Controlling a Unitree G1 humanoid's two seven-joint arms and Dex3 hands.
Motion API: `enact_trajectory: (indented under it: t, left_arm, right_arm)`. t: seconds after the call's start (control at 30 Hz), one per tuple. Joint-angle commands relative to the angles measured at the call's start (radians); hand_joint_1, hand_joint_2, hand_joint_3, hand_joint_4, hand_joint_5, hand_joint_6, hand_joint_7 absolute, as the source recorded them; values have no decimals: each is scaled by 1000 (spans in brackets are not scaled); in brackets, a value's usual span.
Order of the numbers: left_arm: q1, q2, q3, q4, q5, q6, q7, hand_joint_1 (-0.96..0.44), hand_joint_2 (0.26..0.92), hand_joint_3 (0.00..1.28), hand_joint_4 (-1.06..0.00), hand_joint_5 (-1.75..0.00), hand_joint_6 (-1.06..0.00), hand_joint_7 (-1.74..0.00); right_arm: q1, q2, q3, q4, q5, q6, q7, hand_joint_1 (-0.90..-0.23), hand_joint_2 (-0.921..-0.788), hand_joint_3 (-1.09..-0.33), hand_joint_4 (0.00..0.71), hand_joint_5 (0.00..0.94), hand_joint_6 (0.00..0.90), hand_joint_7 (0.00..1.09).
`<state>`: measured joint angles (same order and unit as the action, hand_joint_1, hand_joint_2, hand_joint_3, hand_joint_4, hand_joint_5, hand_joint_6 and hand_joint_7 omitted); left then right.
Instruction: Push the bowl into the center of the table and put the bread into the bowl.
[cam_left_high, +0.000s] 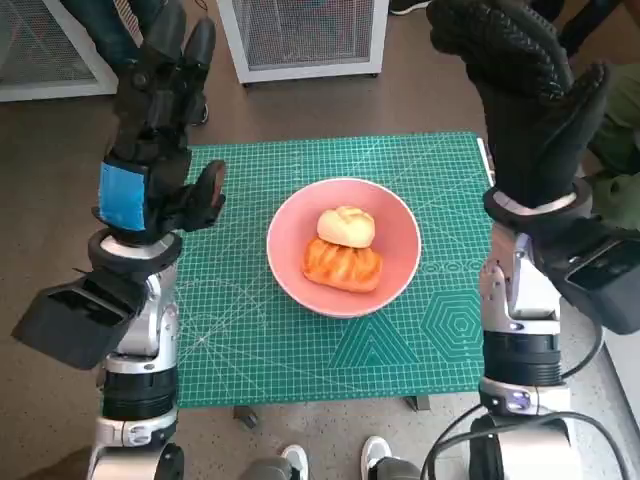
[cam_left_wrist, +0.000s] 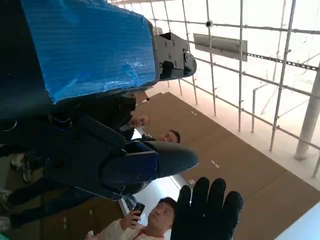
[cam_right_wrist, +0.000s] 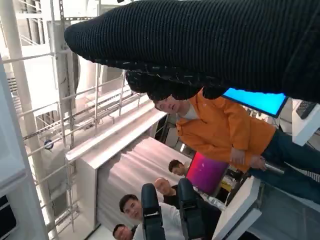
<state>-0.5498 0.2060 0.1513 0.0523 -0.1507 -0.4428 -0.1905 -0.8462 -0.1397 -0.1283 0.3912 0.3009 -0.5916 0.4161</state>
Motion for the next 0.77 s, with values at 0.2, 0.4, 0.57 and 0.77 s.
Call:
enact_trajectory:
  t: [0.2, 0.4, 0.57, 0.77]
  left_arm:
    - [-27, 7, 9, 15, 3, -27, 1, -770, 921, 543, -197, -6, -146, -176]
    - [-32, 12, 6, 18, 4, -20, -3, -770, 921, 546, -203, -8, -146, -166]
    - [-33, 13, 6, 12, -6, -9, -8, -769, 921, 545, -203, -7, -147, -160]
    - [-36, 14, 9, 11, -11, -10, -10, -768, 921, 545, -203, -6, -154, -158]
  right_arm:
    - [-2, 0, 6, 34, -31, -19, -2, -644, -921, -691, 311, 1, 318, 267]
    - [-4, -5, 6, 40, -31, -18, 4, -635, -921, -700, 312, 1, 317, 272]
    - [-3, -6, 7, 37, -31, -13, 3, -633, -921, -702, 312, 1, 315, 274]
    - [-1, -6, 9, 31, -32, -8, 2, -635, -921, -703, 312, 1, 313, 277]
